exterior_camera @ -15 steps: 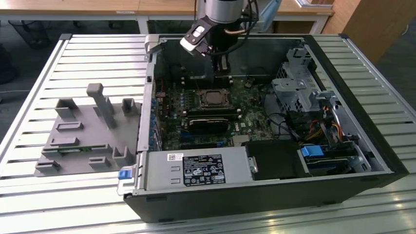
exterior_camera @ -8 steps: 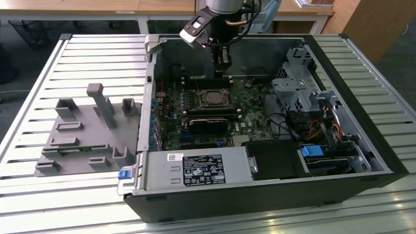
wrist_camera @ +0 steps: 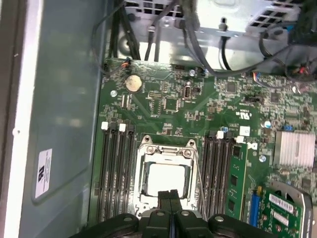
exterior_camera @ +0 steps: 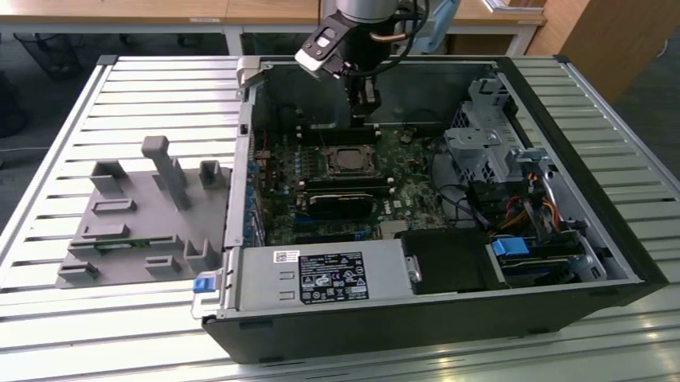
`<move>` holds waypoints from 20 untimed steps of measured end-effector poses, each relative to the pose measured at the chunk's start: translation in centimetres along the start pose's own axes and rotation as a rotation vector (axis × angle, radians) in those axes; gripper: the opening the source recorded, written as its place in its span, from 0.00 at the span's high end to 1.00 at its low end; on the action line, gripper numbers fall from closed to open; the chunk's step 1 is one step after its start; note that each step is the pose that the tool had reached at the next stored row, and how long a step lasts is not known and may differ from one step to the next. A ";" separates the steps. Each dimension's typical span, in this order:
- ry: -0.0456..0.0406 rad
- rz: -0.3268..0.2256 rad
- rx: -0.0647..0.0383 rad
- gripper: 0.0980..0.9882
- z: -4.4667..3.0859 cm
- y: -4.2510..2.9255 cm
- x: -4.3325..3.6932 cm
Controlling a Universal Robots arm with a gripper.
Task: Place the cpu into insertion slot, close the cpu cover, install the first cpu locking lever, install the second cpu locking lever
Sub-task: 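Install the first cpu locking lever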
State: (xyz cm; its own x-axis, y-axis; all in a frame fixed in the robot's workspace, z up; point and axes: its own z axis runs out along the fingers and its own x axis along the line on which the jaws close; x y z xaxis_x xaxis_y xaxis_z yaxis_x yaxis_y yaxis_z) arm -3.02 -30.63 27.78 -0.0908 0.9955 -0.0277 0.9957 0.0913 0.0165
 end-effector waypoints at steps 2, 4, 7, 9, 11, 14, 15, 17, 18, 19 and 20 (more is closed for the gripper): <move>0.0005 -0.030 -0.001 0.99 0.00 0.00 0.00; 0.0011 -0.060 -0.002 0.99 0.00 0.00 0.00; 0.0016 -0.100 -0.003 0.99 0.00 0.00 0.00; 0.0021 -0.126 -0.004 0.99 0.00 0.00 0.00; 0.0025 -0.150 -0.004 0.99 0.00 0.00 0.00; 0.0031 -0.184 -0.005 0.99 0.00 0.00 0.00; 0.0033 -0.194 -0.005 0.99 0.00 0.00 0.00; 0.0036 -0.211 -0.006 0.99 0.00 0.00 0.00; 0.0038 -0.222 -0.006 0.99 0.00 0.00 0.00; 0.0039 -0.231 -0.007 0.99 0.00 0.00 0.00; 0.0040 -0.241 -0.007 0.99 0.00 0.00 0.00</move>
State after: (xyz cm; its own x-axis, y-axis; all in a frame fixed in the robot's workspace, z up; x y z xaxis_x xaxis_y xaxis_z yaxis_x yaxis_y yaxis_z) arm -3.02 -30.63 27.77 -0.3258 0.9450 -0.0277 0.9451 0.3263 0.0165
